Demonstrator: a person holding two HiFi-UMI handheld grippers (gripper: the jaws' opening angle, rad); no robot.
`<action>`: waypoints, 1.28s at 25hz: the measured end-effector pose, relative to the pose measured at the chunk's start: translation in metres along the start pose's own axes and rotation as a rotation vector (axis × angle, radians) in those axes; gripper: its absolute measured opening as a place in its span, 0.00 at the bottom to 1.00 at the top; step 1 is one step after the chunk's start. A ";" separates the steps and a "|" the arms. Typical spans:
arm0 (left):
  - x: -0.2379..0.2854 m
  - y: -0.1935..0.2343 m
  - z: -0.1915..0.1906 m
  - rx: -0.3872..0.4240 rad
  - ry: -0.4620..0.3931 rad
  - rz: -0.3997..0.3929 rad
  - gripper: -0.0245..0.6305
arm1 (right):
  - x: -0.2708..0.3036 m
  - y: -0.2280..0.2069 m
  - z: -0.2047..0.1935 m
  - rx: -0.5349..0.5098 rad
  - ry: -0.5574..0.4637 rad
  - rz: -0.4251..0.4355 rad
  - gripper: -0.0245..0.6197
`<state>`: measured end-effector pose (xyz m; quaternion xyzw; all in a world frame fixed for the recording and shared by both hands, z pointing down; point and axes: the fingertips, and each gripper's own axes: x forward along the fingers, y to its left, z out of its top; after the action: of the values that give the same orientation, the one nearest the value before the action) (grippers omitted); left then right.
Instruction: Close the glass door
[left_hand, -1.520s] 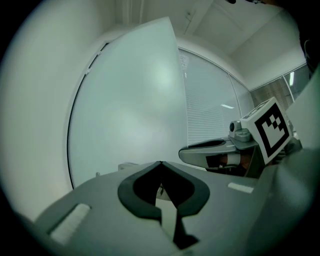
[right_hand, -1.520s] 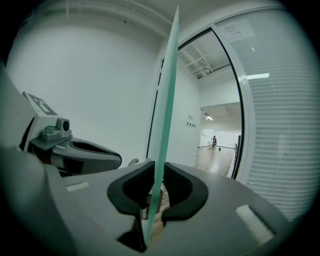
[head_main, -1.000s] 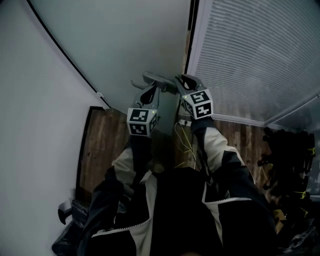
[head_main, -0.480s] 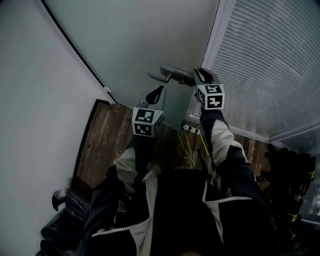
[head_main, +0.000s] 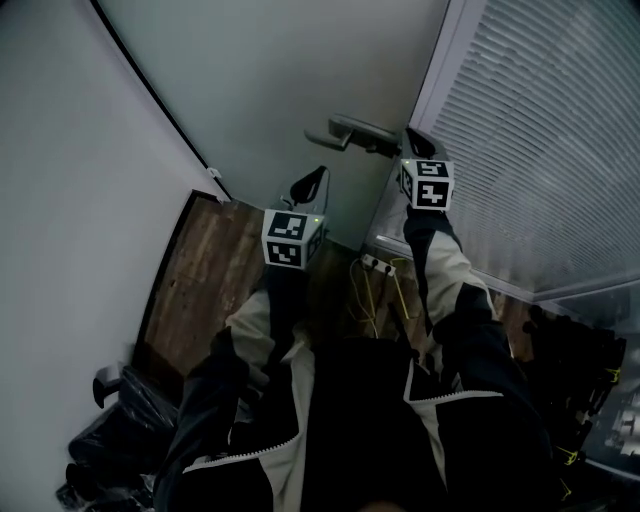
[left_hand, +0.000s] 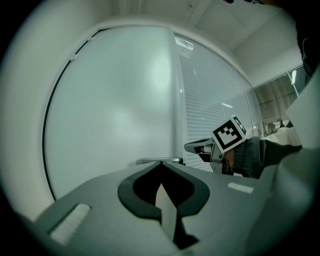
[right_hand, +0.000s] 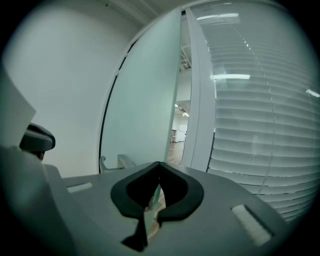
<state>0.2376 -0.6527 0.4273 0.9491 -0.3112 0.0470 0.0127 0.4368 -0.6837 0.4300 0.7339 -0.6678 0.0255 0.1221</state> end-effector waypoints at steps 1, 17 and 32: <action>0.003 -0.001 0.000 -0.002 0.000 -0.001 0.04 | 0.001 -0.002 0.000 -0.004 0.000 0.000 0.04; 0.013 -0.008 0.001 -0.017 0.004 -0.036 0.04 | -0.017 0.003 -0.002 -0.001 -0.006 0.009 0.04; 0.008 -0.025 -0.013 -0.030 0.019 -0.158 0.04 | -0.098 0.089 -0.031 0.081 0.001 -0.001 0.04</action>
<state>0.2577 -0.6360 0.4415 0.9699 -0.2358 0.0503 0.0337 0.3427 -0.5887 0.4535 0.7385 -0.6658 0.0525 0.0927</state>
